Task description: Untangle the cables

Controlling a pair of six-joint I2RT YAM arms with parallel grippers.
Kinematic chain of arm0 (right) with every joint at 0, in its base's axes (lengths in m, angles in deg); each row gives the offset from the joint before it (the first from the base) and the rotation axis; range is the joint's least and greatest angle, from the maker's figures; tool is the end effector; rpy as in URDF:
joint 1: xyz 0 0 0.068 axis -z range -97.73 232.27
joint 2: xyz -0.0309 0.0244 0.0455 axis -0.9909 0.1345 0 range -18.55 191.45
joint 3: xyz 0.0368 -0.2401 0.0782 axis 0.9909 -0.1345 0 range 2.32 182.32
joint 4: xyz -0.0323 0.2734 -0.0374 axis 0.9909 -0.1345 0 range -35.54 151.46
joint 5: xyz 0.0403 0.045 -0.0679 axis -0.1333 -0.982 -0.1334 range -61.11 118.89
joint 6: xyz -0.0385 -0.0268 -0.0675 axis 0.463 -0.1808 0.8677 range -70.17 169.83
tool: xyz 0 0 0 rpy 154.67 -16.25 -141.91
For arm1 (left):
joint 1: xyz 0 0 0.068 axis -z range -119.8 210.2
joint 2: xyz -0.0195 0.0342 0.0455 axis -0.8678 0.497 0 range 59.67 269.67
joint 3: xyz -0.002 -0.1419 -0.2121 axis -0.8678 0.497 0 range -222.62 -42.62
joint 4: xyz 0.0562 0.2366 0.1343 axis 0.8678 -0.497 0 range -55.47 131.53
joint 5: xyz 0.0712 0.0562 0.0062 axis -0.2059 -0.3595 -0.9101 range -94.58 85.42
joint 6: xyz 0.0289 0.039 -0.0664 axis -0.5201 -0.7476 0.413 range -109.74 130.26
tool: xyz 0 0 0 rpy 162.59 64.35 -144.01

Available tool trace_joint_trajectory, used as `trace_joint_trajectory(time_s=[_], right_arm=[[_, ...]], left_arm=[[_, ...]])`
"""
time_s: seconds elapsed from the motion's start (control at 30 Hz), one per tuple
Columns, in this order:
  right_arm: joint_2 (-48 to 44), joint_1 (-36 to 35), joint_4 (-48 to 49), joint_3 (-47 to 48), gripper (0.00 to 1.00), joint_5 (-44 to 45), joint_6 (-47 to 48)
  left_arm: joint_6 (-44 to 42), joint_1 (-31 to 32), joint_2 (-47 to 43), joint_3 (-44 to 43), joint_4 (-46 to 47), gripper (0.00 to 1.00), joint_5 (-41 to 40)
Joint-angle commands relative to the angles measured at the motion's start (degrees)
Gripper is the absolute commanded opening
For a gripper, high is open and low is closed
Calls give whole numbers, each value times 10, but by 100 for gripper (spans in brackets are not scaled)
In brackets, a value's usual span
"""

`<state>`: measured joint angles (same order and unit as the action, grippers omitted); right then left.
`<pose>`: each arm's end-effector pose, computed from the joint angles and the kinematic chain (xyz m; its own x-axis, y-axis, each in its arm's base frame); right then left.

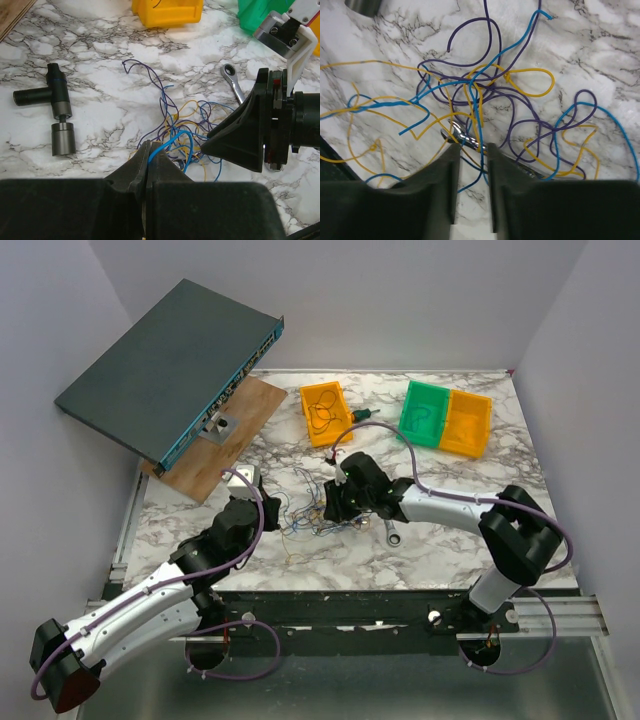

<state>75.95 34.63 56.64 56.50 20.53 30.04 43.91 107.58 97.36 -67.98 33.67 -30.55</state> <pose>0.2486 0.2881 0.1319 -0.7204 -0.2928 -0.6288 -0.5911 0.7334 0.3358 0.1752 -0.1439 0.2187 -0.4069 -0.2936 -0.8650 0.1895 0.8992 -0.3943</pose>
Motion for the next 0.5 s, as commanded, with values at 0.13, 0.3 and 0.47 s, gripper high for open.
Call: trace_joint_trajectory(time_s=[0.13,0.3,0.47], right_arm=[[-39,-2,-24,-2,1,6,5],[-101,-1,-56,22,1,47,-10],[-170,-2,-79,44,1,112,-16]], left_arm=[[-11,0,-1,-12,-2,0,-4],[-6,-1,-5,-15,-18,0,-19],[4,-1,-17,0,-17,0,-19]])
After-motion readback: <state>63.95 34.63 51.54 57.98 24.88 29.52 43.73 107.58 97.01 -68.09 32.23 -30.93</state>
